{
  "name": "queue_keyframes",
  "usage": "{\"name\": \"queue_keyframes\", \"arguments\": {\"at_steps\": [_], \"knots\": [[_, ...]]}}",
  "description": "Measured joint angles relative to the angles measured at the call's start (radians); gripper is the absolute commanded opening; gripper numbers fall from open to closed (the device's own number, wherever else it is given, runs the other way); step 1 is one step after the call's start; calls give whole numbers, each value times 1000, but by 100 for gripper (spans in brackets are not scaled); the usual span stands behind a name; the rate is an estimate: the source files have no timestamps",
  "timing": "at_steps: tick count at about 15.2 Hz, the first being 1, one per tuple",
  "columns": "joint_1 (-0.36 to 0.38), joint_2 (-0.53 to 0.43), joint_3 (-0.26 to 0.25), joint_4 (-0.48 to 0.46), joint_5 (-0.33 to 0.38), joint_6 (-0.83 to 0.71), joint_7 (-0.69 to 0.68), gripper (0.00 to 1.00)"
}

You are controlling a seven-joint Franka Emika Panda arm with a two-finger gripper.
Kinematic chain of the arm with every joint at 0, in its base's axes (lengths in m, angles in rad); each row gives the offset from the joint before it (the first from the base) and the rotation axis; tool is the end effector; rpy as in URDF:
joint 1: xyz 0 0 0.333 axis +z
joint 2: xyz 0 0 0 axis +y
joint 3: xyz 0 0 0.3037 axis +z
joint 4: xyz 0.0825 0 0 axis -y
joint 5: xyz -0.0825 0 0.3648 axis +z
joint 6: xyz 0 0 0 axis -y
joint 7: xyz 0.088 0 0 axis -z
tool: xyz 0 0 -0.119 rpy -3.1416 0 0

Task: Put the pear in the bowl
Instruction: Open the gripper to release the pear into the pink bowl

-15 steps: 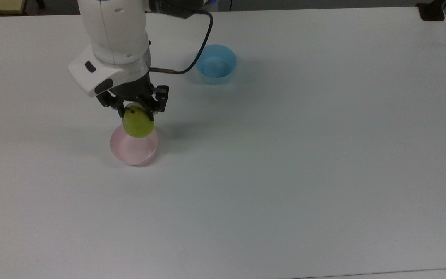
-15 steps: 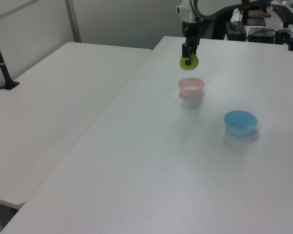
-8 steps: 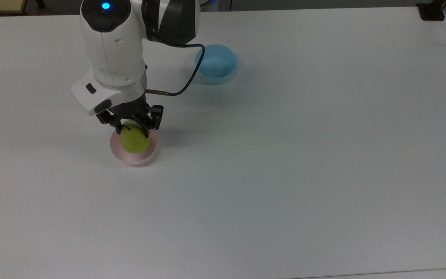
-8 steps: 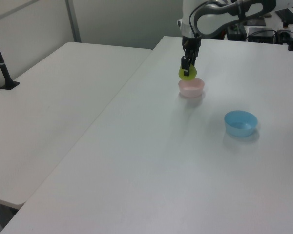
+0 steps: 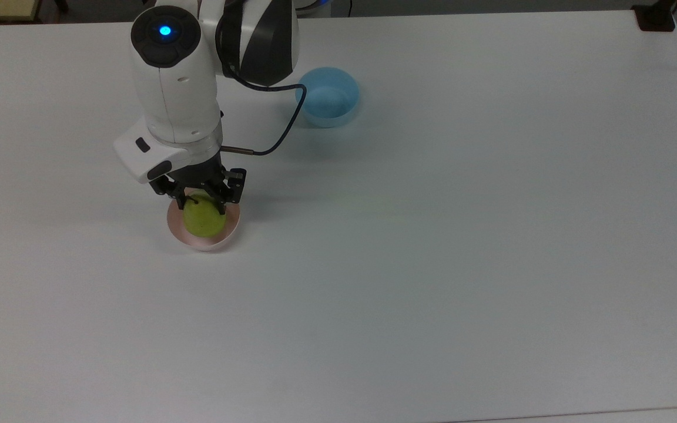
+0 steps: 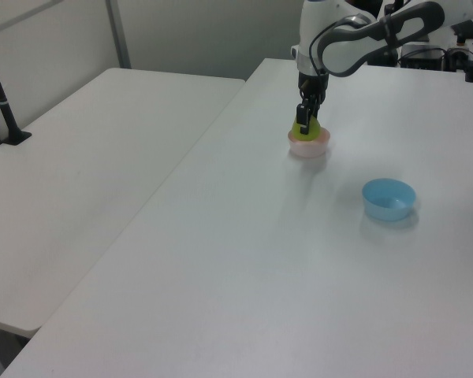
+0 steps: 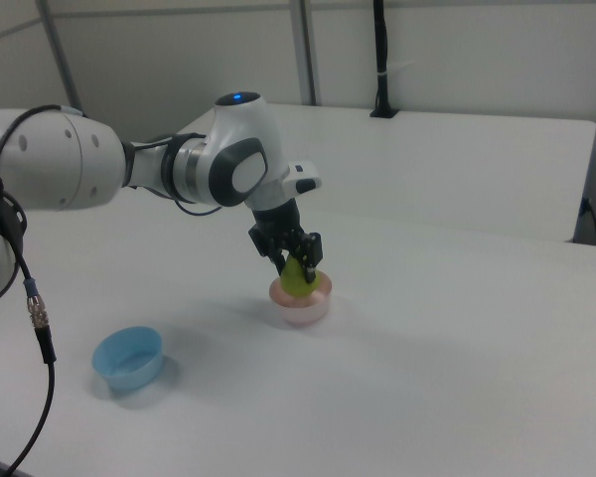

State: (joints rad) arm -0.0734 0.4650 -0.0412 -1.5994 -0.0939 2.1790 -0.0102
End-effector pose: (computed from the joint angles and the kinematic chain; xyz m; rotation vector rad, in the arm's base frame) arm 0.6669 -0.0778 0.3596 3.0310 -0.0753 0.1644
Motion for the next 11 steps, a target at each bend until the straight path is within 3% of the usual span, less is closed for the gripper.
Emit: {"name": "queue_keyframes", "arguments": {"at_steps": [4,5,8,9,11], "knots": [[-4,0,-4,-53,0,67,0,0],[-4,0,-4,-58,0,70,0,9],[-4,0,-7,-60,6,70,1,53],[-5,0,-9,-60,20,70,3,72],[-13,0,-11,-60,56,70,7,100]]}}
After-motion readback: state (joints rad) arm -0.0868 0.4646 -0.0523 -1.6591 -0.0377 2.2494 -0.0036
